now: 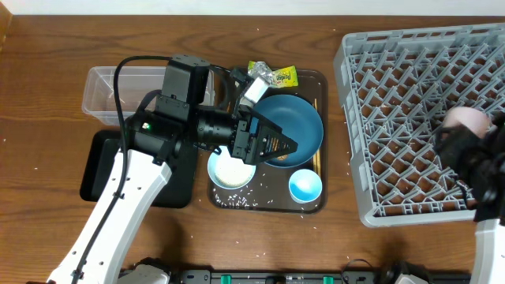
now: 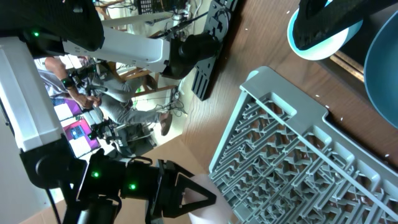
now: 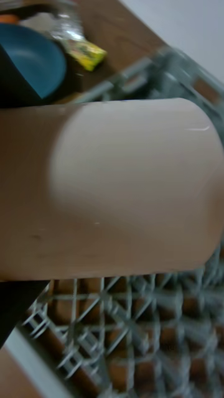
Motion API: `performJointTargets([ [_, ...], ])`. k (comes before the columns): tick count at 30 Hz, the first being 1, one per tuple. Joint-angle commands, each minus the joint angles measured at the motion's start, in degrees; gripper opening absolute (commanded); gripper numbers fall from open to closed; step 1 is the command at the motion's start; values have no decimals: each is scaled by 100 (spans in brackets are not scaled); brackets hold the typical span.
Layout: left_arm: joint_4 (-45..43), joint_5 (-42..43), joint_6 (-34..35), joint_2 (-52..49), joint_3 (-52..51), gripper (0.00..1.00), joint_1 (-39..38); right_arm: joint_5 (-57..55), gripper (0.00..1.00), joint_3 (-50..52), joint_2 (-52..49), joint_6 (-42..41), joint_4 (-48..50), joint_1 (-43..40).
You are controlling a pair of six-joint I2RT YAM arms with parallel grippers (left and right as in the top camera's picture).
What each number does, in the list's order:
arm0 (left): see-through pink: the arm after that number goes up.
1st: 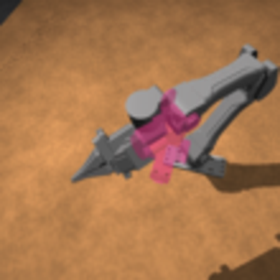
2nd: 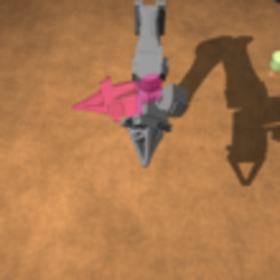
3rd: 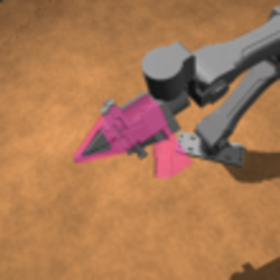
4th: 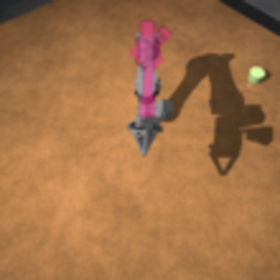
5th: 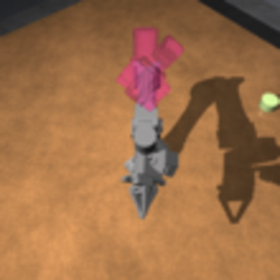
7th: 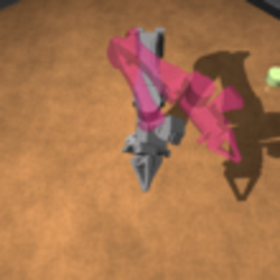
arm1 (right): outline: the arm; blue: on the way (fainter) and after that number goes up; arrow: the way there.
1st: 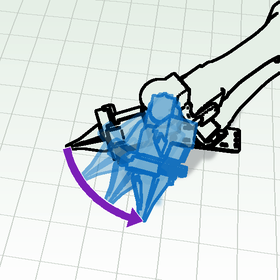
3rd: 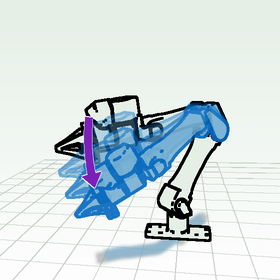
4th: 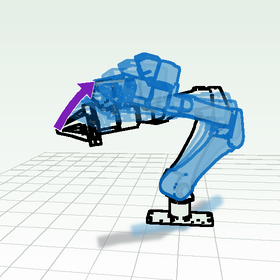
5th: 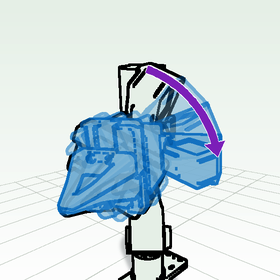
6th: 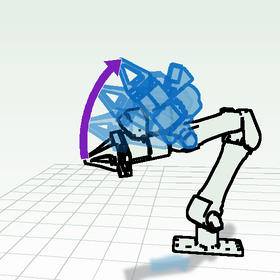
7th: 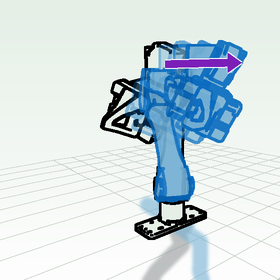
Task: Sort waste into correct bins and load items into the dishwasher rack
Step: 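Carry the pink cup with the right gripper into the dish rack, then reach the left gripper to the light-blue cup and grasp it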
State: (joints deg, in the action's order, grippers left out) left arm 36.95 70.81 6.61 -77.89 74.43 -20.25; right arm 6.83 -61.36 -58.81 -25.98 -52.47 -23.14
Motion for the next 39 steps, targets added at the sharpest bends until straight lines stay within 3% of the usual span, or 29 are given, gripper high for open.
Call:
performJointTargets([
  [1, -17, 140, -37, 52, 70, 98, 9, 452, 45, -79, -203, -487, -24, -459],
  [16, -13, 142, -35, 52, 70, 98, 9, 3244, 44, -79, -1993, -918, 284, -2299],
  [25, -15, 140, -35, 52, 70, 98, 9, 3263, 46, -79, -2352, -979, 269, -3012],
  [34, 2, 55, -33, 52, 70, 98, 9, 3191, 52, -76, -2562, -973, 28, -3222],
  [39, 4, 55, -35, 52, 70, 98, 9, 2900, 70, -76, -2564, -973, -111, -3285],
])
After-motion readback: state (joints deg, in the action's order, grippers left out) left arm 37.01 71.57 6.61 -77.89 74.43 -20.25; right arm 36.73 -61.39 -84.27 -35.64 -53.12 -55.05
